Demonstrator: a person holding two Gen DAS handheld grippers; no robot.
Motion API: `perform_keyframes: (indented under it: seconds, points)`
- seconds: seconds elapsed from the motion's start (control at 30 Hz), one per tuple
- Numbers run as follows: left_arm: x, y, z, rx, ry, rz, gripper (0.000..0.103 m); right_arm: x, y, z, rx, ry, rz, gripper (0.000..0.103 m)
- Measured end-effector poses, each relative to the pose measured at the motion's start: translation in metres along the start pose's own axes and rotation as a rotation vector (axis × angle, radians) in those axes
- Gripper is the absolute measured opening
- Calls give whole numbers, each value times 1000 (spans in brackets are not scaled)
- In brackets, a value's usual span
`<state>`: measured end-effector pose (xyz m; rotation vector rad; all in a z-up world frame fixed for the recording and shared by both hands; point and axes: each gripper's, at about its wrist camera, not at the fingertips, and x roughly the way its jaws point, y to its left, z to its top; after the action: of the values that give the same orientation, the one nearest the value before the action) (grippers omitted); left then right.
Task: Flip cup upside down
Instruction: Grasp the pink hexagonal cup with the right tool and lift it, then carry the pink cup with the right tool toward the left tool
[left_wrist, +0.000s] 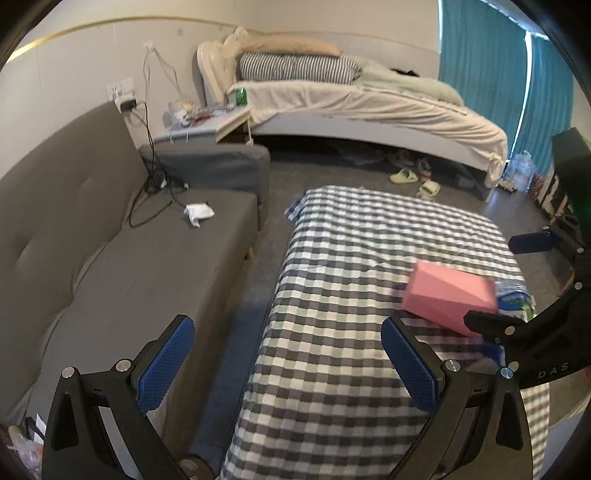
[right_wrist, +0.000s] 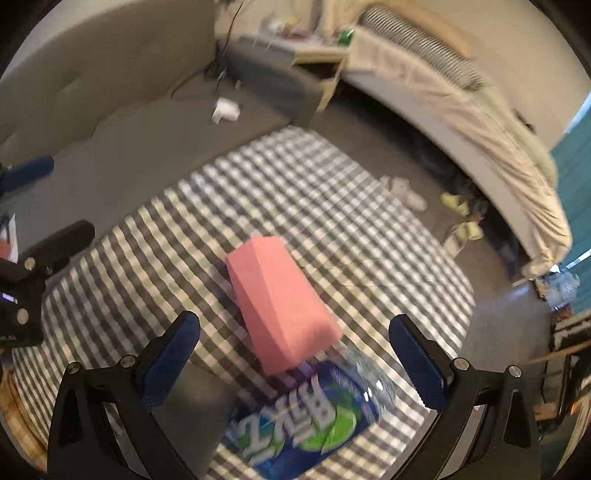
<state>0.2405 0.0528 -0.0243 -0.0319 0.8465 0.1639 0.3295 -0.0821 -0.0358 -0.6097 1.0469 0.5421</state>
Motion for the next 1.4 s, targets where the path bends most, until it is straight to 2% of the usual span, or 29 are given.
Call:
perform_keyframes:
  seconds: [0.13,0.27,0.4,0.5,0.6,0.8,0.97,1.13,1.3,1.4]
  points:
    - [15,-3,1,12,11,14,103,35,-3,13,-52,96,39,98]
    - [27,-1,-4,-12,50,9,103,57,-3,12,-54,149,47,95]
    - [33,-4,-14,-9,75,9,103,69,3,9,-79,186,51,73]
    - [31,-6,-20,-9,90,11,103,61,0,3,-47,151,45,70]
    - [21,-9,-18,-1,88,12,103,37,-5,7,0,81,-3,63]
    - [-21,-12,-7,-3,8,15,103,-41,-11,-6,88,-50,-41,60]
    - [-69,-20,-11,6,-63,-11,103,-103,1,-40,169,-106,-38,60]
    - [-115,-27,-31,10,-127,-59,103,-149,37,-92,263,-127,-26,60]
    - [-136,-26,-68,27,-139,-75,103,-149,82,-142,320,-123,-12,60]
    - [-134,-22,-95,53,-94,-67,103,-135,104,-172,390,-122,15,60]
